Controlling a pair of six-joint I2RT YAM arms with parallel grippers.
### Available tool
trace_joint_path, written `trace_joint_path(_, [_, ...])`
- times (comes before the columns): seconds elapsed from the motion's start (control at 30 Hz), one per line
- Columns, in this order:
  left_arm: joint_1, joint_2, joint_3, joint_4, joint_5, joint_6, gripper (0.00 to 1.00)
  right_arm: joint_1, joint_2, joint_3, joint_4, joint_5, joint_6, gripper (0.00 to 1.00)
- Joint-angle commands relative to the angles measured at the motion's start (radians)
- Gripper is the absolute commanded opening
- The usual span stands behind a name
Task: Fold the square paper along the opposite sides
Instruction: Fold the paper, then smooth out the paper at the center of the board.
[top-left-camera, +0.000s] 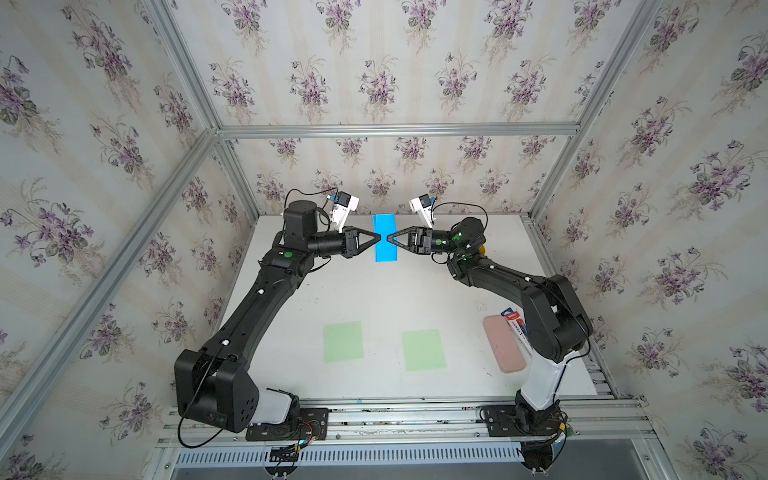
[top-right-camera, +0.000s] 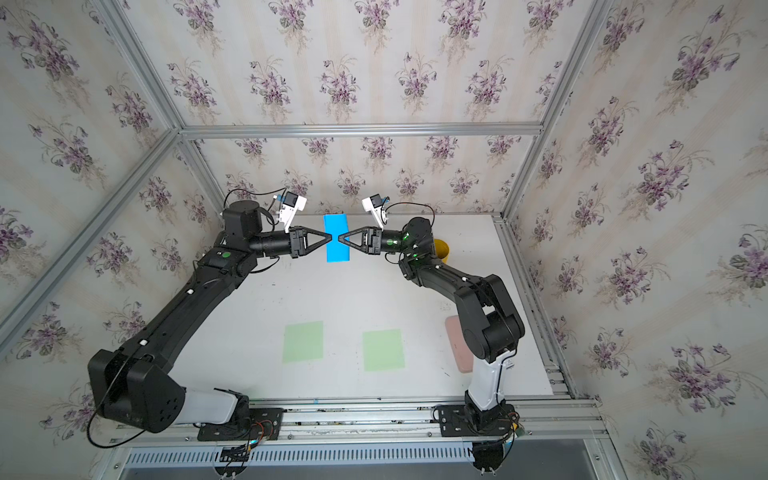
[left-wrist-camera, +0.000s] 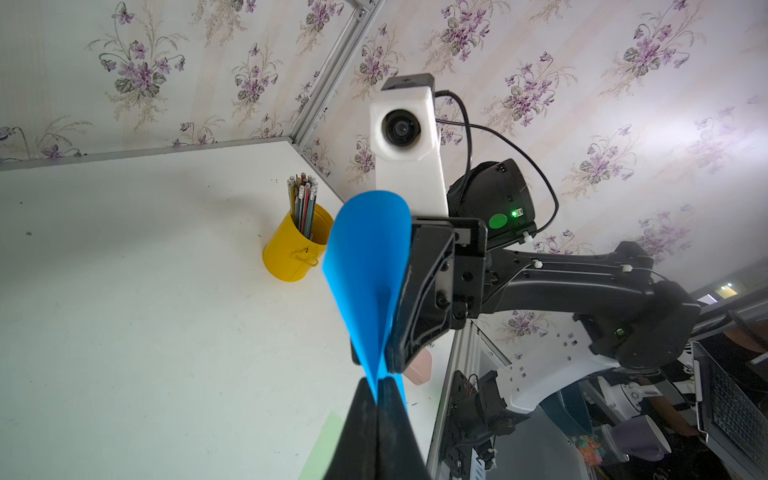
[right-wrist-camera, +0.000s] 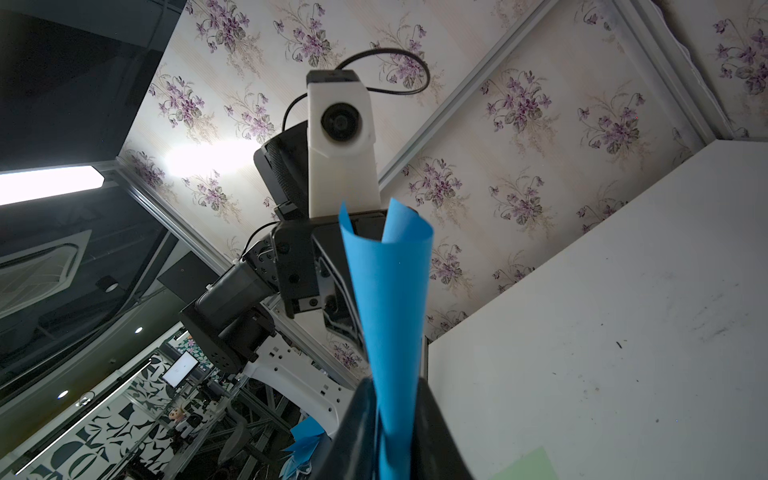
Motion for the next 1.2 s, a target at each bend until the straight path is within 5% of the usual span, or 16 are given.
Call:
trace_joint_path(0.0, [0.001, 0.036, 0.031, -0.138, -0.036, 0.115, 0.00, -0.029, -0.041, -0.050, 0.013, 0.028, -0.028, 0.31])
trace_joint_path(0.07, [0.001, 0.083, 0.079, -0.297, -0.072, 0.219, 0.00, -0.068, -0.084, -0.121, -0.032, 0.050, -0.088, 0.44])
trace_joint_path(0.2, [-0.004, 0.233, 0.193, -0.605, -0.131, 0.405, 0.00, -0.096, -0.209, -0.220, -0.391, 0.189, -0.479, 0.44])
trace_joint_path(0.27, [-0.013, 0.316, 0.217, -0.684, -0.157, 0.468, 0.00, -0.064, -0.260, -0.244, -0.603, 0.367, -0.704, 0.36])
trace_joint_path(0.37, [-0.040, 0.446, 0.284, -0.763, -0.172, 0.540, 0.00, -0.004, -0.300, -0.336, -0.634, 0.620, -0.886, 0.14])
trace_joint_path(0.47, [-0.089, 0.619, 0.428, -0.894, -0.231, 0.620, 0.00, 0.050, -0.325, -0.468, -0.487, 0.782, -0.988, 0.00])
trace_joint_path(0.63, [-0.150, 0.850, 0.646, -1.056, -0.301, 0.724, 0.00, 0.156, -0.315, -0.581, -0.372, 0.879, -1.126, 0.00])
trace_joint_path(1.17, [-0.147, 1.082, 0.808, -1.128, -0.420, 0.882, 0.00, 0.222, -0.043, -0.515, -0.304, 0.891, -1.222, 0.00])
